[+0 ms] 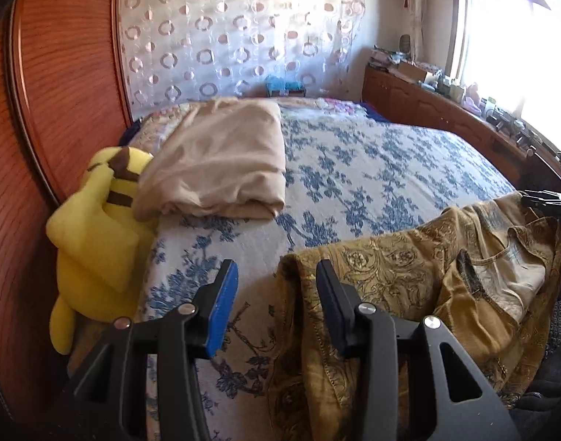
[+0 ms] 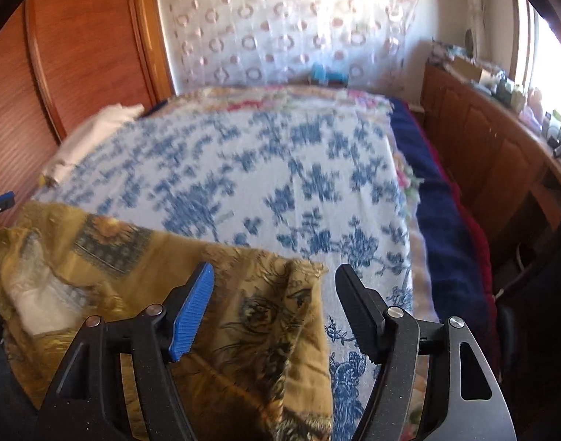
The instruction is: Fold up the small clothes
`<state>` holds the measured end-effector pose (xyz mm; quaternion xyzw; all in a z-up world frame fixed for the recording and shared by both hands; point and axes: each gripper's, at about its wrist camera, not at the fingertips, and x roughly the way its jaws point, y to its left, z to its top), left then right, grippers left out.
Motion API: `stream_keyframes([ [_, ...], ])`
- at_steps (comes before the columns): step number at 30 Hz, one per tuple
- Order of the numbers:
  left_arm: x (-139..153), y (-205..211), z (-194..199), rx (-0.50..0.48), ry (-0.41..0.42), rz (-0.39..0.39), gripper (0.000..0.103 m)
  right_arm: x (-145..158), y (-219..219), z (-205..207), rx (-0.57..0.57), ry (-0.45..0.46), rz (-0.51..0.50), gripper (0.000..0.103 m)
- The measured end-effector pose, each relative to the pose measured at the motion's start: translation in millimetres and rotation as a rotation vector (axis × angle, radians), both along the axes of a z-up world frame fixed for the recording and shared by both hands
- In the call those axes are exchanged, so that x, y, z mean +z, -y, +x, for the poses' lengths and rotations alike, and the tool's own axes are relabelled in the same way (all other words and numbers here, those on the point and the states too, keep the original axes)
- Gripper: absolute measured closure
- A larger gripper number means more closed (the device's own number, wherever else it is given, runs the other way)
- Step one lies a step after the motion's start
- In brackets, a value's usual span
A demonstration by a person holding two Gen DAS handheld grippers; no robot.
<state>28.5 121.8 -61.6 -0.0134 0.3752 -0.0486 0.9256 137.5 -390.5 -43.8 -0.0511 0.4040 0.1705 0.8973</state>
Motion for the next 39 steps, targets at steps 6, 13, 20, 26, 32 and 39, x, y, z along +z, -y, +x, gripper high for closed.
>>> stream_keyframes([
  [6,-11,3,16,-0.029,-0.059,-0.063,0.06,-15,-3,6,0.004,-0.074,-0.019,0.032],
  [13,-16,10,19,-0.022,-0.074,-0.051,0.06,-16,-6,5,0.009,-0.08,-0.019,0.032],
  [20,-24,7,21,-0.042,-0.094,-0.089,0.06,-17,-12,1,0.034,-0.077,-0.03,0.037],
  [26,-26,8,18,-0.11,-0.103,-0.156,0.081,-17,-19,-7,0.09,-0.075,-0.021,0.058],
  [32,-10,14,4,-0.109,-0.034,-0.147,0.101,-13,-26,-18,0.141,-0.085,0.028,0.095],
  [39,73,19,-43,-0.146,0.205,-0.194,0.102,60,-16,-63,0.112,0.166,0.146,0.096],
])
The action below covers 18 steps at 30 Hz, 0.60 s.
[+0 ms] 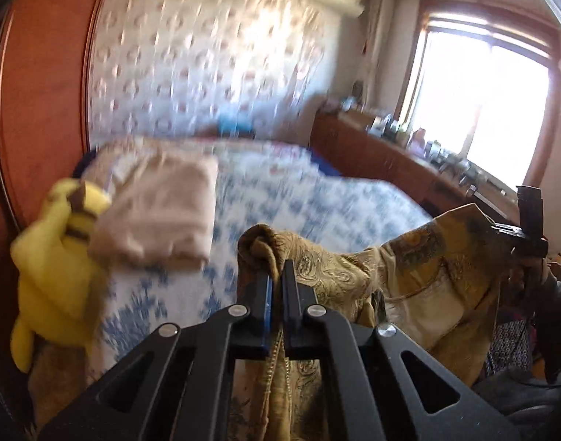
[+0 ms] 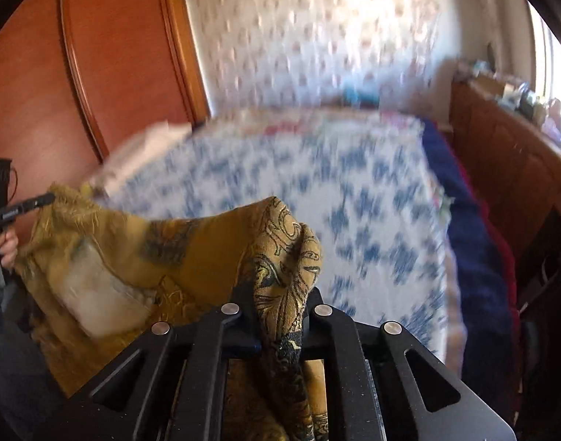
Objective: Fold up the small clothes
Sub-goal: 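Grasp the gold garment's edge with both grippers and lift it, then lower the lifted garment flat onto the bed and open both grippers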
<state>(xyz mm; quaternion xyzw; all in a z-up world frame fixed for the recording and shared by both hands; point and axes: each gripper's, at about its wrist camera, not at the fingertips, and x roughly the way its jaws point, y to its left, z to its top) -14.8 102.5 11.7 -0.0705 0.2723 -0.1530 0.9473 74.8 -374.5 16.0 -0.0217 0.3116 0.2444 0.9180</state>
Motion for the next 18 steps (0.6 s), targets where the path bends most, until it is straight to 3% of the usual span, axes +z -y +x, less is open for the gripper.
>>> stream_keyframes([
  [4,38,1,-17,0.005,0.095,0.006,0.103,38,-1,-18,0.004,0.078,0.005,0.096],
  [9,66,-6,-16,0.034,0.145,0.026,0.103,81,1,-31,0.005,0.148,0.012,0.097],
  [18,131,-19,-36,0.056,0.313,0.021,0.103,161,5,-59,0.008,0.295,0.041,0.097],
])
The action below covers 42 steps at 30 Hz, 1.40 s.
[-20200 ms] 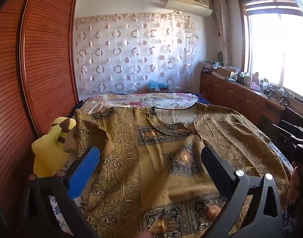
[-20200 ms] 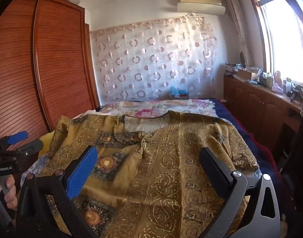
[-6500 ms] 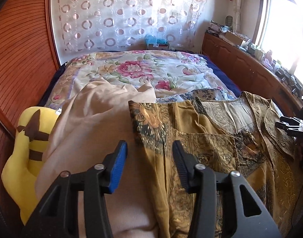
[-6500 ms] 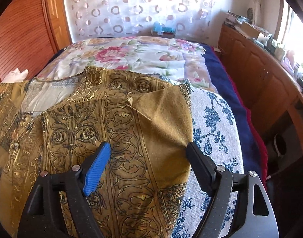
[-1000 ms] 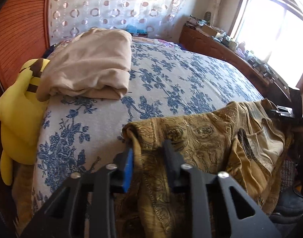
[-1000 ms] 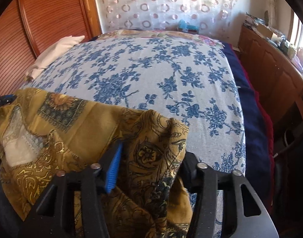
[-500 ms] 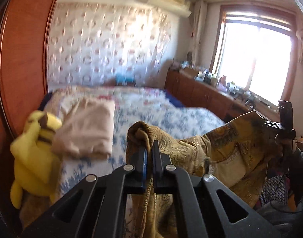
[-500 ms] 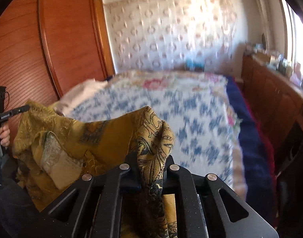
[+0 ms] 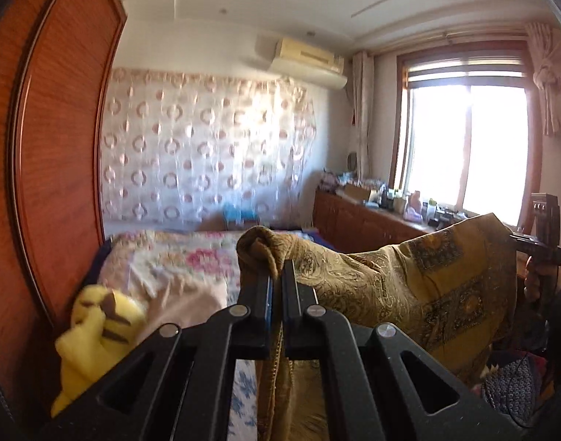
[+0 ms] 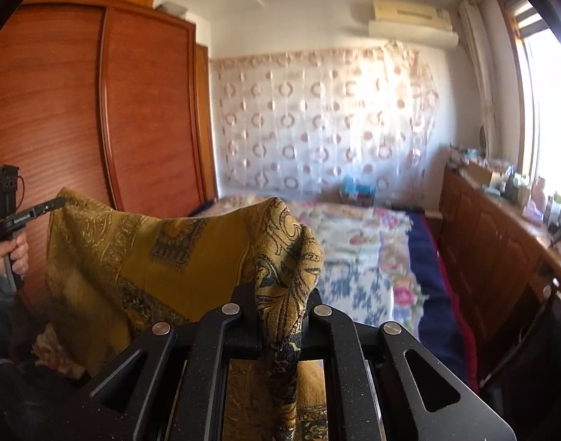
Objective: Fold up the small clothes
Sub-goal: 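Lower the lifted garment flat onto the bed and open both grippers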
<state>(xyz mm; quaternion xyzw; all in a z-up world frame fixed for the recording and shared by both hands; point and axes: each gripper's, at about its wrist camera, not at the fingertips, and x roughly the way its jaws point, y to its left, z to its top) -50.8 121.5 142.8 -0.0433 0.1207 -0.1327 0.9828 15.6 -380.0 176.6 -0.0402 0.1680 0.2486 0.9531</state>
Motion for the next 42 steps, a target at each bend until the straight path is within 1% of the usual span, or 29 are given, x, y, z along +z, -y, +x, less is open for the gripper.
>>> stream_keyframes([
  [4,26,-8,4,0.021,0.048,0.013,0.103,28,-4,-8,-0.004,0.059,-0.025,0.097],
  [8,49,-18,17,0.033,0.077,-0.003,0.103,58,-7,-4,-0.003,0.101,-0.022,0.097],
  [10,57,-18,18,0.05,0.095,0.012,0.103,72,-7,-2,-0.005,0.124,-0.012,0.097],
  [12,62,-20,28,0.065,0.093,0.019,0.102,81,-8,4,-0.003,0.134,-0.001,0.097],
  [14,61,-22,42,0.07,0.076,0.019,0.102,86,-11,15,-0.014,0.134,-0.012,0.097],
  [16,54,-22,67,0.103,0.048,0.048,0.102,84,-16,38,-0.027,0.111,-0.021,0.097],
  [17,49,-23,80,0.116,0.036,0.053,0.102,81,-20,56,-0.038,0.092,-0.035,0.097],
  [20,21,-24,125,0.139,-0.012,0.058,0.097,59,-27,109,-0.091,0.027,-0.067,0.097],
  [21,10,-24,138,0.146,-0.031,0.06,0.094,48,-29,131,-0.107,-0.005,-0.063,0.096],
  [22,-6,-25,159,0.149,-0.068,0.073,0.093,31,-34,157,-0.127,-0.038,-0.077,0.095],
  [23,-17,-24,173,0.149,-0.1,0.084,0.09,19,-36,173,-0.145,-0.052,-0.096,0.094],
  [24,-32,-23,187,0.154,-0.137,0.1,0.09,-2,-41,199,-0.18,-0.091,-0.127,0.085],
  [25,-47,-23,199,0.175,-0.173,0.125,0.09,-19,-42,218,-0.217,-0.132,-0.158,0.066],
  [26,-60,-21,208,0.192,-0.211,0.147,0.09,-39,-45,239,-0.259,-0.183,-0.197,0.058],
  [27,-76,-23,216,0.189,-0.256,0.16,0.089,-57,-42,252,-0.29,-0.218,-0.214,0.053],
  [28,-85,-19,218,0.172,-0.292,0.167,0.088,-68,-40,260,-0.306,-0.245,-0.222,0.053],
  [29,-94,-17,218,0.167,-0.321,0.174,0.087,-82,-38,265,-0.311,-0.279,-0.22,0.053],
  [31,-111,-15,210,0.145,-0.359,0.171,0.084,-100,-31,264,-0.289,-0.314,-0.187,0.052],
  [33,-120,-11,202,0.118,-0.383,0.16,0.078,-113,-28,255,-0.27,-0.332,-0.182,0.052],
  [36,-132,-2,191,0.09,-0.422,0.154,0.072,-131,-22,240,-0.228,-0.365,-0.178,0.052],
  [39,-144,11,181,0.065,-0.45,0.148,0.071,-145,-20,225,-0.198,-0.392,-0.174,0.049],
  [40,-146,9,180,0.066,-0.455,0.149,0.071,-151,-19,219,-0.19,-0.404,-0.17,0.046],
  [42,-160,18,171,0.081,-0.489,0.163,0.071,-162,-16,205,-0.179,-0.424,-0.156,0.044],
])
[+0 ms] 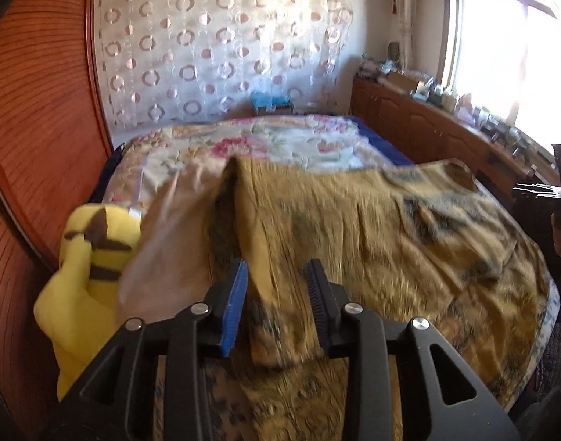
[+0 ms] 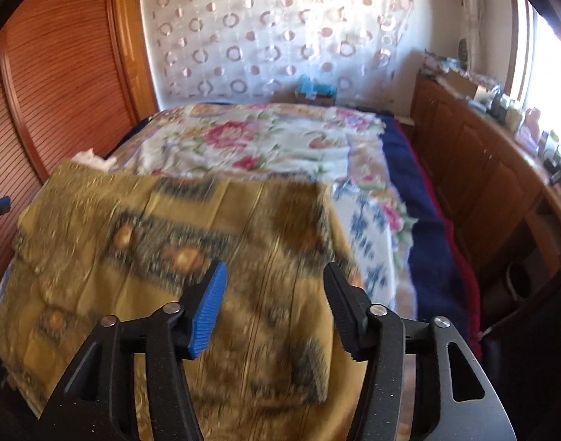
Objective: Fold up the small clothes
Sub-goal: 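Lower the lifted garment flat onto the bed and open both grippers, then pinch the garment edge with the right gripper while the left gripper grasps beside it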
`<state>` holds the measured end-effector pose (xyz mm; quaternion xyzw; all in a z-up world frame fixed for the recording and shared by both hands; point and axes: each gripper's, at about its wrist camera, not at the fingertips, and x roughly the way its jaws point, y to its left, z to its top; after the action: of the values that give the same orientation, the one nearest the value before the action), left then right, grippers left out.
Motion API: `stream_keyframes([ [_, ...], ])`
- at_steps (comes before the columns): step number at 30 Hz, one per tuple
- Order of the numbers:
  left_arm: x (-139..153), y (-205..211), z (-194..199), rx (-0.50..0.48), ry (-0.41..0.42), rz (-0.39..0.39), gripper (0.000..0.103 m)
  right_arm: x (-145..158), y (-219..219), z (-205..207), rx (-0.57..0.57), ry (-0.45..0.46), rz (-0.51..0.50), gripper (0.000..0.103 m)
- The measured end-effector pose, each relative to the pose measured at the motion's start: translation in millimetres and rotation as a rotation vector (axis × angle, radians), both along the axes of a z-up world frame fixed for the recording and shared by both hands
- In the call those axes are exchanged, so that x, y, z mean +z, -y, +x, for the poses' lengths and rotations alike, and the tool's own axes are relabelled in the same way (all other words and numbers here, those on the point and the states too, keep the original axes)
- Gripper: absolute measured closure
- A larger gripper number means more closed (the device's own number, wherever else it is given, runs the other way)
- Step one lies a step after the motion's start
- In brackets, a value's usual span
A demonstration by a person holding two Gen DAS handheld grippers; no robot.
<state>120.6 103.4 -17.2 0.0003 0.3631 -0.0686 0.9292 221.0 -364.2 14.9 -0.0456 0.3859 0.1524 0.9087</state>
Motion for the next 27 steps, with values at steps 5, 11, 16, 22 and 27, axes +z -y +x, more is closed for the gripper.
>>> stream_keyframes([
  [5,-28,10,-13,-0.016,-0.065,-0.022,0.071,-28,10,-11,-0.017,-0.076,0.013,0.044],
  [11,-53,24,-18,-0.026,-0.114,-0.007,0.071,-50,26,-12,-0.057,-0.132,0.006,0.044],
  [16,-65,25,-16,-0.019,-0.144,-0.023,0.071,-58,20,-9,-0.043,-0.146,-0.012,0.074],
  [22,-67,32,-18,-0.02,-0.121,0.009,0.071,-56,3,-12,-0.007,-0.113,-0.018,0.09],
  [27,-68,37,-19,-0.021,-0.118,0.04,0.066,-65,3,-9,-0.026,-0.121,-0.02,0.09],
])
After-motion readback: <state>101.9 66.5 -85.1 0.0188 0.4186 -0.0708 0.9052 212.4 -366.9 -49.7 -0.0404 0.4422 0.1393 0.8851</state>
